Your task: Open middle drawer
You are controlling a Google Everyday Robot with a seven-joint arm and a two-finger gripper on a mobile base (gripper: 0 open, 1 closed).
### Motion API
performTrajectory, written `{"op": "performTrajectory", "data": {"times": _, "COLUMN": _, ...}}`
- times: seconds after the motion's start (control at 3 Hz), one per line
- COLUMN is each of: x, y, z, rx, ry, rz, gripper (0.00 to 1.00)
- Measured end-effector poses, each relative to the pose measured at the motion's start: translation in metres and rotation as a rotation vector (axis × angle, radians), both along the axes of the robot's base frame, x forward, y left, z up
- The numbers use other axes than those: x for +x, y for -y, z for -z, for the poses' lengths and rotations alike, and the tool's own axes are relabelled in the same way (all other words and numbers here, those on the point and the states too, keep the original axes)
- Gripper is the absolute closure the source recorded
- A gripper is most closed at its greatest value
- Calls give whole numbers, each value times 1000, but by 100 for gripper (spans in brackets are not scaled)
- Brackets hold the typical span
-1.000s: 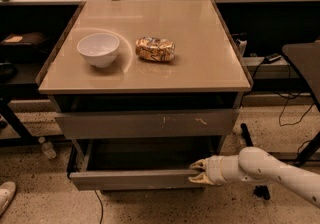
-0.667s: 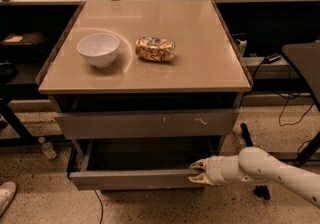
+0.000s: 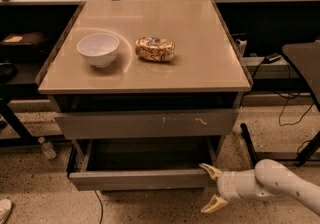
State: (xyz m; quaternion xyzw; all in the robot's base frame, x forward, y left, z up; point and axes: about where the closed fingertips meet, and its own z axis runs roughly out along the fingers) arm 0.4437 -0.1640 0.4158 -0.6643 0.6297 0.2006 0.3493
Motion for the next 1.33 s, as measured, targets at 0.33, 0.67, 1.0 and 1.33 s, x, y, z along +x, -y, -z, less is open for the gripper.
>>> {"op": "performTrajectory", "data": {"times": 0.33, "x": -39, "y": 11, "z": -10, "rx": 9, "ry": -29, "rz": -44, "gripper": 100}}
{"op": "performTrajectory", "data": {"times": 0.67, "x": -66, "y": 10, "z": -20, "rx": 10, "ry": -36, "rz": -91, "gripper": 100}}
{"op": "performTrajectory", "data": {"times": 1.0, "x": -94, "y": 6, "z": -32, "rx": 18, "ry": -28, "rz": -145, "gripper": 100}}
{"op": "performTrajectory", "data": {"times": 1.33, "x": -137, "y": 10, "z": -44, "rx": 19, "ry": -10, "rz": -200, "gripper": 100}}
